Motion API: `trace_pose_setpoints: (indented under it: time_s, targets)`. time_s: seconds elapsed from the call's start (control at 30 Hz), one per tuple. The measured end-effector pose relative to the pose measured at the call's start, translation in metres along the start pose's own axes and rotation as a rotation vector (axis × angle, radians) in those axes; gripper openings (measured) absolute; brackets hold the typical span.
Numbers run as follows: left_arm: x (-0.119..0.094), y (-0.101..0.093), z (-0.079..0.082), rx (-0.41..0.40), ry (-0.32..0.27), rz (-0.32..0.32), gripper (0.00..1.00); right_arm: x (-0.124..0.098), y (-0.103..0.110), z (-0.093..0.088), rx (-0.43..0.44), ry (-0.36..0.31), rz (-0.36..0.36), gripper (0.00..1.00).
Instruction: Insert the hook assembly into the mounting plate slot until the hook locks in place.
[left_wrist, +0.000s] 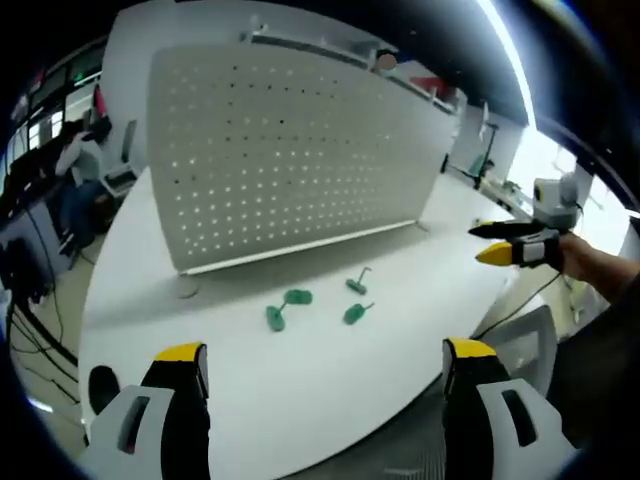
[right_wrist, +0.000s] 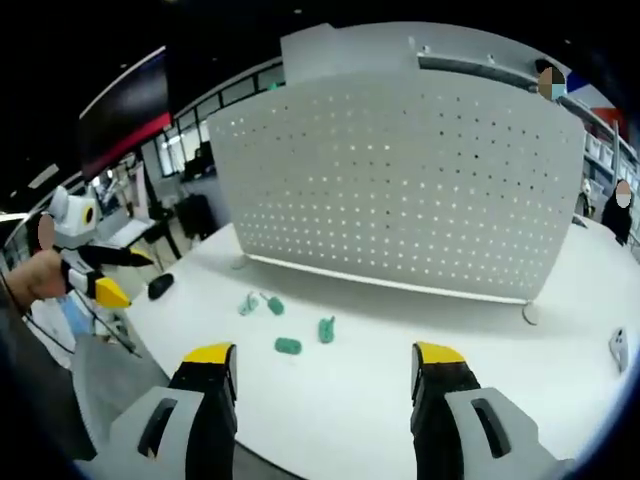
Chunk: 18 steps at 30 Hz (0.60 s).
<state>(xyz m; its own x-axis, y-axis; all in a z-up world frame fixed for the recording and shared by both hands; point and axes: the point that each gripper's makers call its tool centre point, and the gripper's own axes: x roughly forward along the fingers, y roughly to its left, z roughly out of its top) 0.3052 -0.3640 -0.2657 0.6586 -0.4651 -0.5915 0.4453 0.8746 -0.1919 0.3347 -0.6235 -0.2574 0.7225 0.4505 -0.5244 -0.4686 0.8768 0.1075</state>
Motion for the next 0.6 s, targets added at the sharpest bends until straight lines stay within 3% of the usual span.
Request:
trace_pose_setpoints:
  time_s: [0.6]
  targets:
    - [-0.0013, 0.0041, -0.0051, -0.008, 0.011, 0.009, 0.99, 0.0076, 0.0057, -0.0035, -0.013, 0.017, 0.022, 0.7]
